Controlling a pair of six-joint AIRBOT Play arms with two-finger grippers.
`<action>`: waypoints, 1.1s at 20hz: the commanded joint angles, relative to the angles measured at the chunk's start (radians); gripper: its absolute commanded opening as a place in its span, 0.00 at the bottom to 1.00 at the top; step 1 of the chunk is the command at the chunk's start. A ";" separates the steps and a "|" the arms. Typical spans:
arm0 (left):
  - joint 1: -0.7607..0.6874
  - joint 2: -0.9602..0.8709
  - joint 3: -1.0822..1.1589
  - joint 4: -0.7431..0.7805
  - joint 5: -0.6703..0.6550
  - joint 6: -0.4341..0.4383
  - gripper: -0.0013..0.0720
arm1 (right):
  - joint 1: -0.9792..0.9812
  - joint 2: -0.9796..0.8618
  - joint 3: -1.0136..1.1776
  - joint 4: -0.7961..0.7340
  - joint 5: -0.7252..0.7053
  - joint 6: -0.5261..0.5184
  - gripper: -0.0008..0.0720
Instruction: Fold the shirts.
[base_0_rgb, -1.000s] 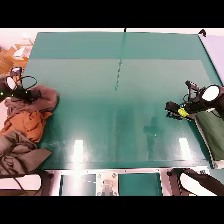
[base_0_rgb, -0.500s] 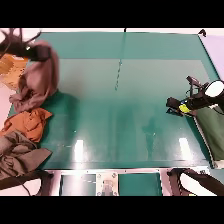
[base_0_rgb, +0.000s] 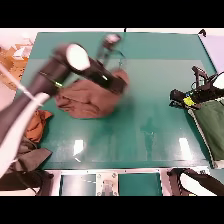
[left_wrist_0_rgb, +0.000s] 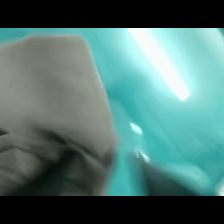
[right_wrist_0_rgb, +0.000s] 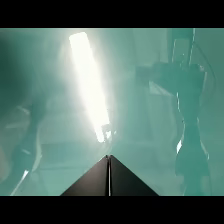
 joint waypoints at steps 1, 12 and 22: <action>-0.085 -0.071 -0.013 -0.077 0.010 0.001 0.99 | -0.001 0.001 0.008 0.000 0.004 0.000 0.29; 0.522 -0.072 -0.014 0.202 -0.333 -0.033 0.99 | 0.109 -0.067 -0.281 0.245 -0.306 -0.025 0.65; 0.704 -0.213 -0.204 0.167 0.085 0.045 0.94 | 0.153 -0.304 -0.221 0.385 -0.428 -0.131 0.40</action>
